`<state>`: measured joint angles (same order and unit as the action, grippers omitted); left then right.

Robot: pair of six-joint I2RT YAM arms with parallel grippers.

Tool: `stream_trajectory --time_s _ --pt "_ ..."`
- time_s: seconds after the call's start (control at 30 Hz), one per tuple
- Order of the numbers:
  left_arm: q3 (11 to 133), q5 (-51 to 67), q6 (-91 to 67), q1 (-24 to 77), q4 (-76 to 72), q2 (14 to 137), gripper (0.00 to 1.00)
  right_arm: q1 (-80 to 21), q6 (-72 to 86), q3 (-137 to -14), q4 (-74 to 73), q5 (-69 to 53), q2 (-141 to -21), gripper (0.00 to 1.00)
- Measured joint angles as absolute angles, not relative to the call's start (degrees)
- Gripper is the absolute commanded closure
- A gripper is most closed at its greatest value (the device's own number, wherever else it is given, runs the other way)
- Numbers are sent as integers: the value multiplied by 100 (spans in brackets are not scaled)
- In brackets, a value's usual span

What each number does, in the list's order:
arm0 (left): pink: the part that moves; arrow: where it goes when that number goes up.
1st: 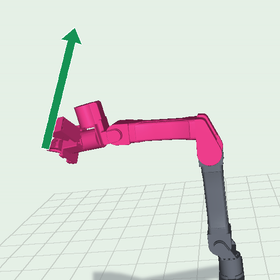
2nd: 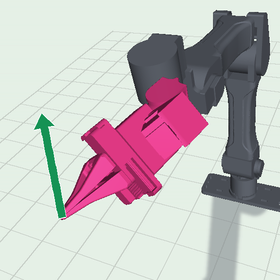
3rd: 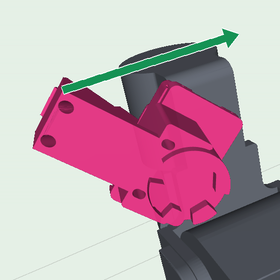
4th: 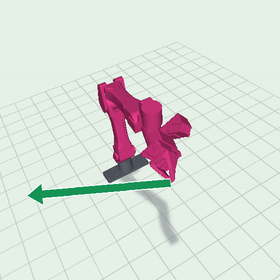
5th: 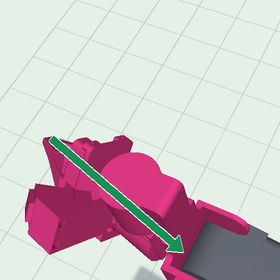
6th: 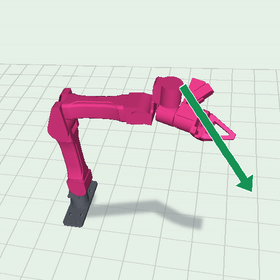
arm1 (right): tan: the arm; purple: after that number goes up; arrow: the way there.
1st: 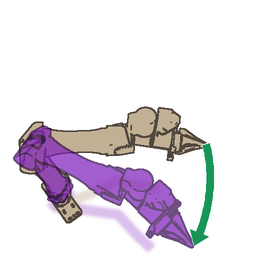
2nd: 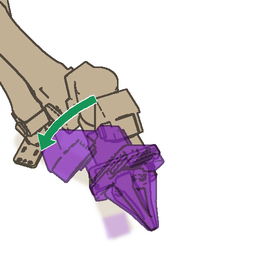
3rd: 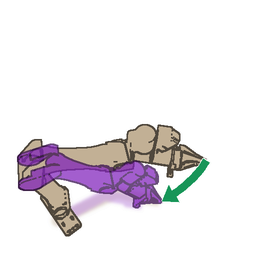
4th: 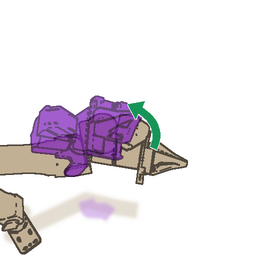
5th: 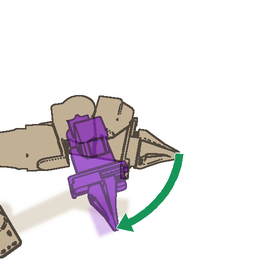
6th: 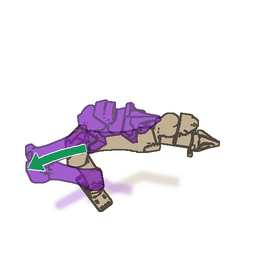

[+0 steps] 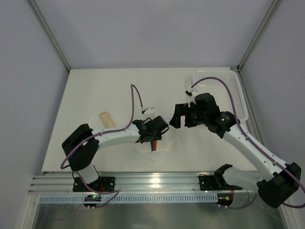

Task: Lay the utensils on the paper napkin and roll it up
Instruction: Adjust the utensils on the napkin.

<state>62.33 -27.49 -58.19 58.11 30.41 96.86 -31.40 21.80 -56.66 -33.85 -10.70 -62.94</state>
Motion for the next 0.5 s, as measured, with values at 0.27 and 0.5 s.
stream_trajectory --time_s 0.27,0.5 --pt "5806 -3009 -5828 5811 3116 8965 39 -3140 2314 -5680 -3387 -799 -6123 1" --pt "5398 -3291 -5828 5804 3267 8305 39 -3138 2421 -5680 -3385 -698 -6239 0"
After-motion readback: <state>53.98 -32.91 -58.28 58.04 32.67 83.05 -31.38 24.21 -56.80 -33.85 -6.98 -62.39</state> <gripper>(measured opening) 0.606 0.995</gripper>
